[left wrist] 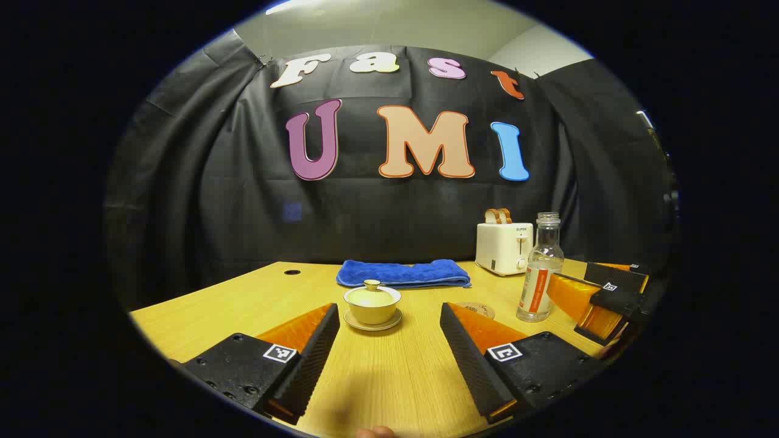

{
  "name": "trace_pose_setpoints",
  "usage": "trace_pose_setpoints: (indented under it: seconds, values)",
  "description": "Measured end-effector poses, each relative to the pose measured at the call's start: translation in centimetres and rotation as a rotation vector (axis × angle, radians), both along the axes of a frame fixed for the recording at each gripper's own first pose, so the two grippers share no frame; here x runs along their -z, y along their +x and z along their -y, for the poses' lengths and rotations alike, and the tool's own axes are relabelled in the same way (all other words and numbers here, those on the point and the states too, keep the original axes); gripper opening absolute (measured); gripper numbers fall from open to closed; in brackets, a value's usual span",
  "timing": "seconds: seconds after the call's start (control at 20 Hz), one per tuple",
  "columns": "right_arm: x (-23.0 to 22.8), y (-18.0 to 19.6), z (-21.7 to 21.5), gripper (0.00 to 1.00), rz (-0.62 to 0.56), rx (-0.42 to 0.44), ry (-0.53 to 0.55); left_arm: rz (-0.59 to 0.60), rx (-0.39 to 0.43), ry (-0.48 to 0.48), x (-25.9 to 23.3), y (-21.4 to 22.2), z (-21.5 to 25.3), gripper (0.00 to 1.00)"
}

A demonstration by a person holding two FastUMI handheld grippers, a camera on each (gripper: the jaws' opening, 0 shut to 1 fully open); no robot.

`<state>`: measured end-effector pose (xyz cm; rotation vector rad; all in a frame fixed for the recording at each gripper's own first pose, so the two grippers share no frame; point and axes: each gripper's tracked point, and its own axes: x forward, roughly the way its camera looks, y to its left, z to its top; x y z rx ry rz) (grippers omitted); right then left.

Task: Open the teacup lid with one hand, grasp the water bottle and pour water into the teacup with the other hand; after pouring, place the water bottle on the coaster and then close the teacup lid.

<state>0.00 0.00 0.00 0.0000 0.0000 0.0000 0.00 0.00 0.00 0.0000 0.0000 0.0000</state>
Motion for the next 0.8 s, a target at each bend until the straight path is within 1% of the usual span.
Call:
trace_pose_setpoints:
  seconds: [0.05, 0.15, 0.2, 0.35, 0.4, 0.45, 0.5, 0.55, 0.6, 0.8]
  values:
    - [-0.02, -0.01, -0.02, 1.00, 0.000, 0.000, 0.000, 0.000, 0.000, 0.000, -0.02, -0.04, 0.02, 0.97]
    - [0.01, 0.03, -0.03, 1.00, 0.000, 0.000, 0.000, 0.000, 0.000, -0.001, 0.01, -0.12, 0.09, 0.97]
    - [0.04, 0.06, -0.04, 0.98, 0.001, 0.000, 0.001, 0.000, 0.000, -0.001, 0.04, 0.00, 0.07, 0.97]
    - [0.03, 0.08, -0.06, 0.98, 0.001, 0.000, 0.001, 0.001, 0.000, -0.001, 0.02, 0.04, 0.12, 0.97]
    - [0.05, 0.08, -0.07, 1.00, 0.001, 0.000, 0.001, -0.001, 0.000, -0.001, 0.02, -0.01, 0.08, 1.00]
    - [0.02, 0.10, -0.07, 1.00, 0.001, 0.000, 0.001, 0.001, -0.001, -0.002, 0.03, -0.01, 0.14, 0.97]
    - [0.07, 0.11, -0.07, 1.00, 0.001, 0.000, 0.001, 0.000, -0.001, -0.002, -0.05, 0.00, 0.11, 0.97]
    - [0.03, 0.09, -0.10, 0.98, 0.001, 0.000, 0.001, 0.000, -0.001, -0.002, -0.02, -0.01, 0.08, 0.97]
    - [0.04, 0.08, -0.20, 1.00, 0.001, -0.006, 0.002, 0.001, -0.001, -0.002, -0.01, -0.05, 0.10, 0.97]
    - [0.02, 0.08, -0.23, 1.00, 0.000, -0.008, 0.001, 0.000, -0.001, -0.002, 0.06, -0.05, 0.12, 0.97]
